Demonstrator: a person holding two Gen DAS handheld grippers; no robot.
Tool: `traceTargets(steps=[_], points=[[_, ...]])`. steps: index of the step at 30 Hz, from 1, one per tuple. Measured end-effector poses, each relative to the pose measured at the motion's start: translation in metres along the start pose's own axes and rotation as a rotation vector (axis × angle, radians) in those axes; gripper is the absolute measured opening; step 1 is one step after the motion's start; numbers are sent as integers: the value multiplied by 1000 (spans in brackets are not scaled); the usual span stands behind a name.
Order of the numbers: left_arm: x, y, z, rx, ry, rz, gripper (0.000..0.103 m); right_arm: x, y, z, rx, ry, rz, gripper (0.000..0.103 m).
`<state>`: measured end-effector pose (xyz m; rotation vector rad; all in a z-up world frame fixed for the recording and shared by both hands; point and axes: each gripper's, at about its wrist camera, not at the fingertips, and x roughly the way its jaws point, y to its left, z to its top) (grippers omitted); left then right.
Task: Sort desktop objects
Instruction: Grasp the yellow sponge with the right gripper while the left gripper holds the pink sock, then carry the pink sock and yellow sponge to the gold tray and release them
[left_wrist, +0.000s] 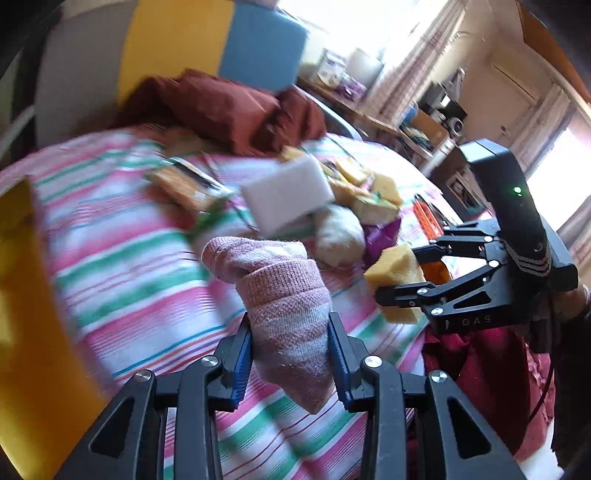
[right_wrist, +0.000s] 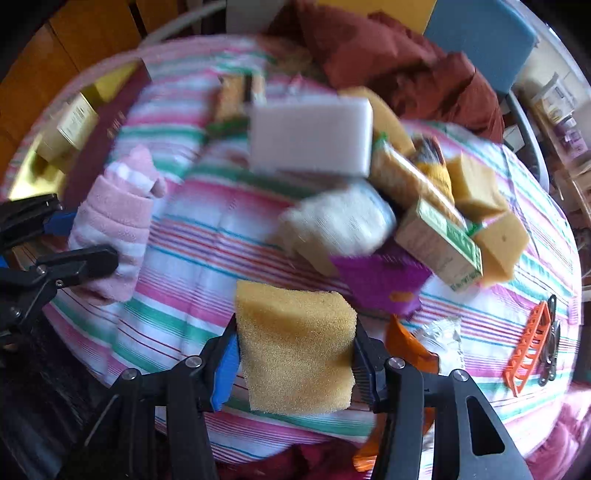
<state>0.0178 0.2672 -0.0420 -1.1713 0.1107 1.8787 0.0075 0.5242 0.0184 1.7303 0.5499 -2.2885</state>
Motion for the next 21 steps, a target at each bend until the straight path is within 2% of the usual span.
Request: traceTargets(steps=[3,6,11,14,21], points=[[-24,10,-4,-11,-59,54,37,-20,17,2,-27,-80,42,54],[-49,27,-11,-48,-106,114,37,-36,47,39,-41,-155,110,54],[-98,75,-33,-141,-173,217,37,-55,105,63,-85,-241,230,54],[-122,102,-48,-201,-200,286,37,-48,150,79,-113,-268,298,54],[-152,161,-88,-352,-213,435,37,-34,223,107,-145,-273,437,54]])
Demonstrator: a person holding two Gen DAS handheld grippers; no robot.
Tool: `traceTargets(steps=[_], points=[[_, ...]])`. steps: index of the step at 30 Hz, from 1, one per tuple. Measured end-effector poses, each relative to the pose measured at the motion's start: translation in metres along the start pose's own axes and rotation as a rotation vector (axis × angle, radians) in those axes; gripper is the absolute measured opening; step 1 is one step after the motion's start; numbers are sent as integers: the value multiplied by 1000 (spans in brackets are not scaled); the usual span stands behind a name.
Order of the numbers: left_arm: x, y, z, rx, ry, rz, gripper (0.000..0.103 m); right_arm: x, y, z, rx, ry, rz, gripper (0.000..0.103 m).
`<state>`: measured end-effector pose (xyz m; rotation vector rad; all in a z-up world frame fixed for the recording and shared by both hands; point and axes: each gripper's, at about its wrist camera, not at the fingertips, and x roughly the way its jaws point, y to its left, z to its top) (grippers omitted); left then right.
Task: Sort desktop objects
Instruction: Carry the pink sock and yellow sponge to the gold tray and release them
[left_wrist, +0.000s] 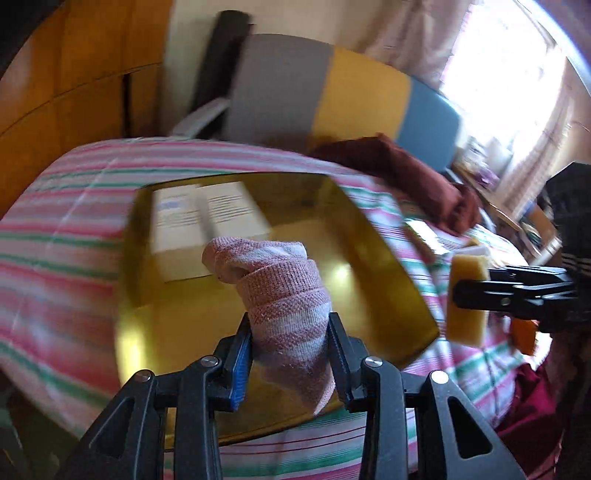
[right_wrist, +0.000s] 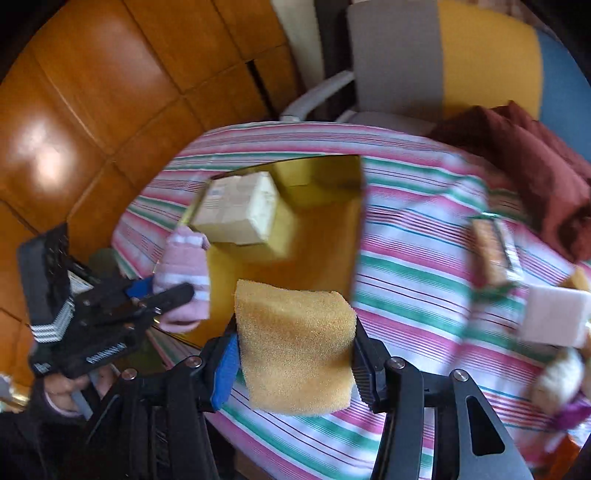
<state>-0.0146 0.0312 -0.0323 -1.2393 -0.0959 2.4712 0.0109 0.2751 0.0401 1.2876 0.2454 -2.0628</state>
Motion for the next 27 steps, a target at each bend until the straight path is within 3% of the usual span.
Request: traceTargets(steps=[6,12,17,22,27], points=[[-1,36,-13,-71,24,79,43,45,35,13,9,55,79,58],[-10,47,-21,-104,14,86,49,75,43,11,72,95,171,74],[-14,49,-18,-135,1,71,50,65,35,4,91,71,149,74],[-20,36,-12,-106,-16,45,50,41,19,-9,115,42,109,76],[-19,14,-7,-56,-11,-2,50,17,-6,-28,157,15,13,81]])
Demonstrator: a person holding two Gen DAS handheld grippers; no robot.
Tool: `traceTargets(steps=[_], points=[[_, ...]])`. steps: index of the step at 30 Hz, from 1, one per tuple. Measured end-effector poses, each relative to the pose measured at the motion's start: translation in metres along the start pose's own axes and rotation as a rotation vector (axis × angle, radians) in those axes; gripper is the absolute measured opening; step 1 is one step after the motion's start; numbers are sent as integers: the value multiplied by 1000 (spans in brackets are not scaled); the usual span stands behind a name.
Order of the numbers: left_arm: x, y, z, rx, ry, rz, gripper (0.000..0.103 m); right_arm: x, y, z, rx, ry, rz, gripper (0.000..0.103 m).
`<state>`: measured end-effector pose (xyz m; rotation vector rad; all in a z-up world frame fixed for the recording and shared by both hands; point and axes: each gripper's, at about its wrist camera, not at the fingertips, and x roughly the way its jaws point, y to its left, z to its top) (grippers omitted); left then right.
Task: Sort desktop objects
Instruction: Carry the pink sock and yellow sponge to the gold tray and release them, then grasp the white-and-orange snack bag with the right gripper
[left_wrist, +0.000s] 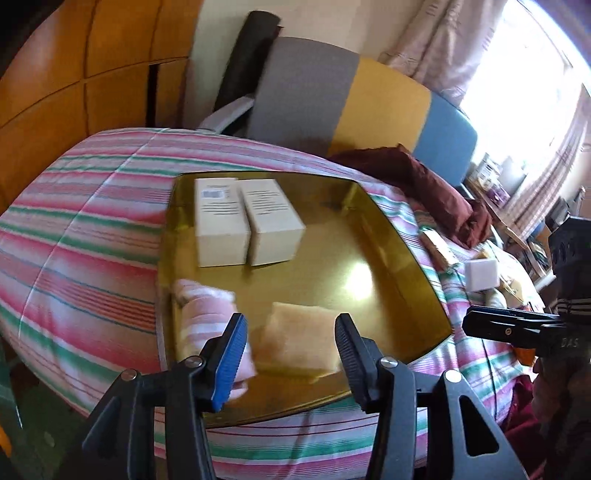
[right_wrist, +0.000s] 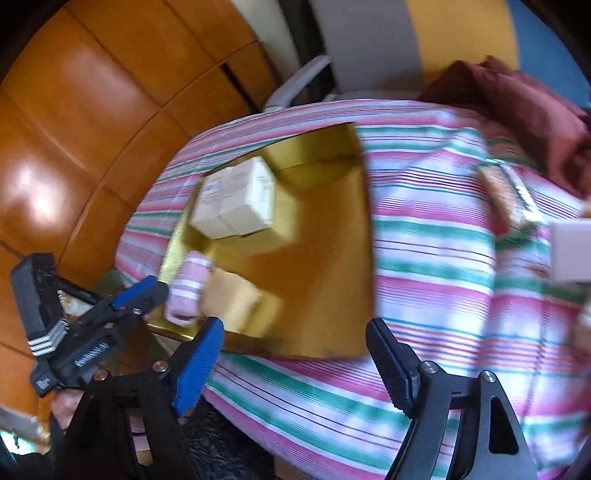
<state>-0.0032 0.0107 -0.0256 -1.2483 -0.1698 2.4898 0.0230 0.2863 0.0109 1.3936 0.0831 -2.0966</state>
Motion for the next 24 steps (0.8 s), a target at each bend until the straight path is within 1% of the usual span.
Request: traceTargets(steps=[2,5,10,11,12,15,16,18,22,24], points=[[2,-11,2,24,6,-23,50,-11,-14,-7,18,-12,-46,83],[8,-28,3,55,22,-65,50,-30,-35,-15,50,-28,-108,84],[17,-59,5,126,47,-114,50,-65,-77,-30,111,-39,-212,84],[18,-65,4,144,51,-122,50,-77,-90,-33,126,-37,-251,85],[19,-72,4,161,53,-129,50,-83,-97,-35,132,-35,-273,85],[24,-89,4,201,70,-157,50,-116,-135,-42,178,-30,-367,90],[26,-95,4,213,74,-165,50,-123,-144,-45,182,-14,-351,92],[28,-104,3,234,82,-178,50,-141,-170,-48,208,-3,-411,93],[31,-120,3,276,97,-201,50,-161,-209,-54,246,30,-456,97],[32,-130,3,305,102,-210,51,-165,-224,-56,246,59,-473,98]])
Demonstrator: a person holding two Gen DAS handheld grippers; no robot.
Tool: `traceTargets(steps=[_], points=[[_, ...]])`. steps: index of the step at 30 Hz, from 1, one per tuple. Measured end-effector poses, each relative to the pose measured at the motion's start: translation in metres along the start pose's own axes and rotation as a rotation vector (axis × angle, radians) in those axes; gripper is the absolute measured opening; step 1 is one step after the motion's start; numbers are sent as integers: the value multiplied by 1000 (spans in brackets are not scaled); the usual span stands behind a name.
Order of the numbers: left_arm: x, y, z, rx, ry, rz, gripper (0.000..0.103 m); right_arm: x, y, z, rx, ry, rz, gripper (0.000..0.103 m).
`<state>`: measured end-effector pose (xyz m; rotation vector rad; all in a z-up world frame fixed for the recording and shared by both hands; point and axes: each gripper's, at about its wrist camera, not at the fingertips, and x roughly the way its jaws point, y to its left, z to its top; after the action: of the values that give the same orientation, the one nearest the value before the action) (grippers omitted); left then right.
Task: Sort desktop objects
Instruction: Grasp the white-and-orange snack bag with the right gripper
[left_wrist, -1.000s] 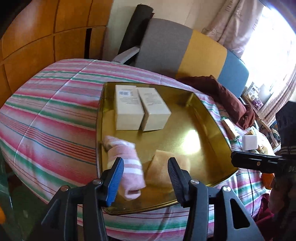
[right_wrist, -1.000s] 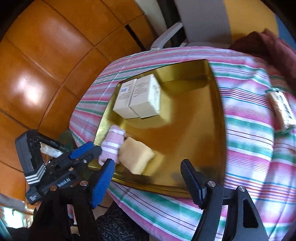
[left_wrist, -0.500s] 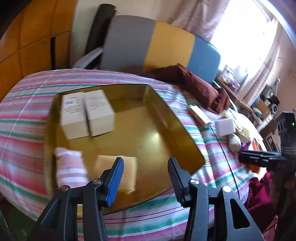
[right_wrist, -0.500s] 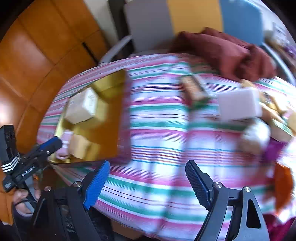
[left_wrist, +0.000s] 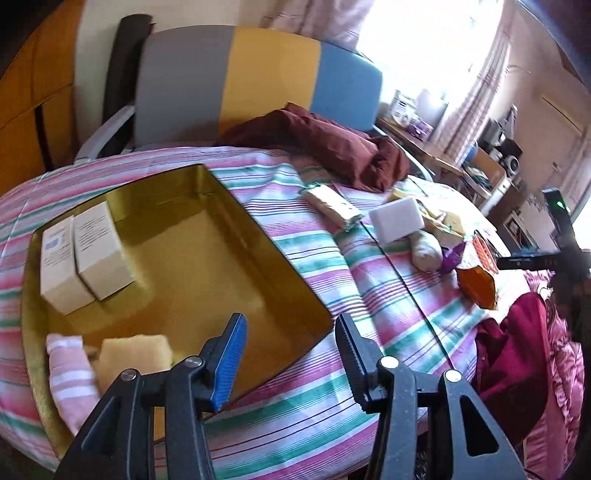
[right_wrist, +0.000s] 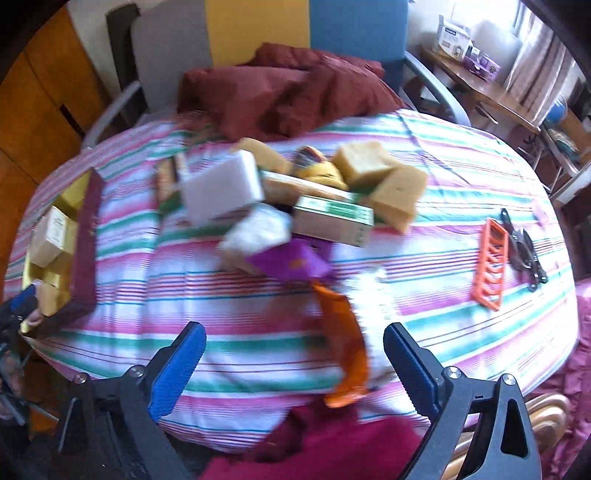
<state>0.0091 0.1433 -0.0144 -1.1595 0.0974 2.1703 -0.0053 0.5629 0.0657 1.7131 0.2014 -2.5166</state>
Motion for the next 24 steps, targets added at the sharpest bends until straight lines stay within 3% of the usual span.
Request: traceTargets(steps=[5,12,19,24], points=[[7,-18,8,69,9,-33,52,16,-22,9,-52,75,-32,98],[28,-46,20,140,51,-101,54,54,-20,16,-187,230,-67,97],[51,-77,31,207,90,-141,54,82,-25,16,-230,322,-95,96],[76,-105,44,250,126,-185,54,99,-33,12,-219,387,-108,66]])
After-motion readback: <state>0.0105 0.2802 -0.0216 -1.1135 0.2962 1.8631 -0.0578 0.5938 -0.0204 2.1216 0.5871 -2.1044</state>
